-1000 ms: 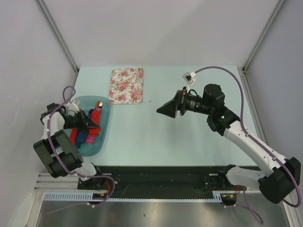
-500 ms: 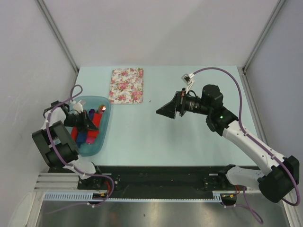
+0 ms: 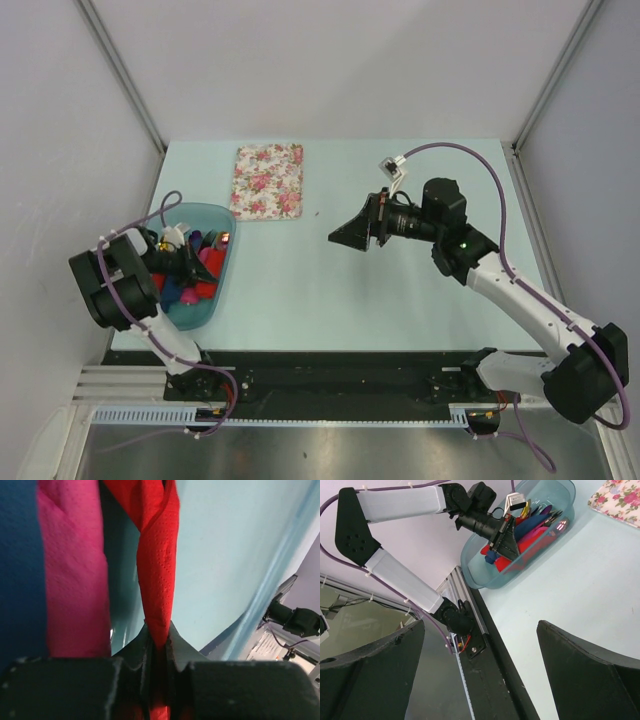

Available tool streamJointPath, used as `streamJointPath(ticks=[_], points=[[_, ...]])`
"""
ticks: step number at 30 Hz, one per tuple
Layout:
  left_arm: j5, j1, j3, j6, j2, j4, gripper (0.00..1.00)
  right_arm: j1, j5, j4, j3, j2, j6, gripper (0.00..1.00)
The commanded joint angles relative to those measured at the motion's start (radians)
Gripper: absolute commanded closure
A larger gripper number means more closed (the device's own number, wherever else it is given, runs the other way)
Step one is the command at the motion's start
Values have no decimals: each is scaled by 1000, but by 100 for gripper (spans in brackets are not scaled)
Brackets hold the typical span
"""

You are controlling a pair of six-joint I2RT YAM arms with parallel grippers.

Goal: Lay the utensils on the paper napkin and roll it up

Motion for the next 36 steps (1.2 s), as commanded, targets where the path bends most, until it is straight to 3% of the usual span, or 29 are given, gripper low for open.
streamJointPath(ticks=[1, 18, 36], points=[[-53, -8, -16, -68, 41, 58, 83, -5, -20, 32, 17, 14, -9, 0], [-206, -45, -34, -100, -97, 70, 50, -6, -26, 33, 29, 13, -6, 0], [-286, -65, -34, -131, -227, 79, 44, -8, -34, 35, 22, -7, -3, 0]])
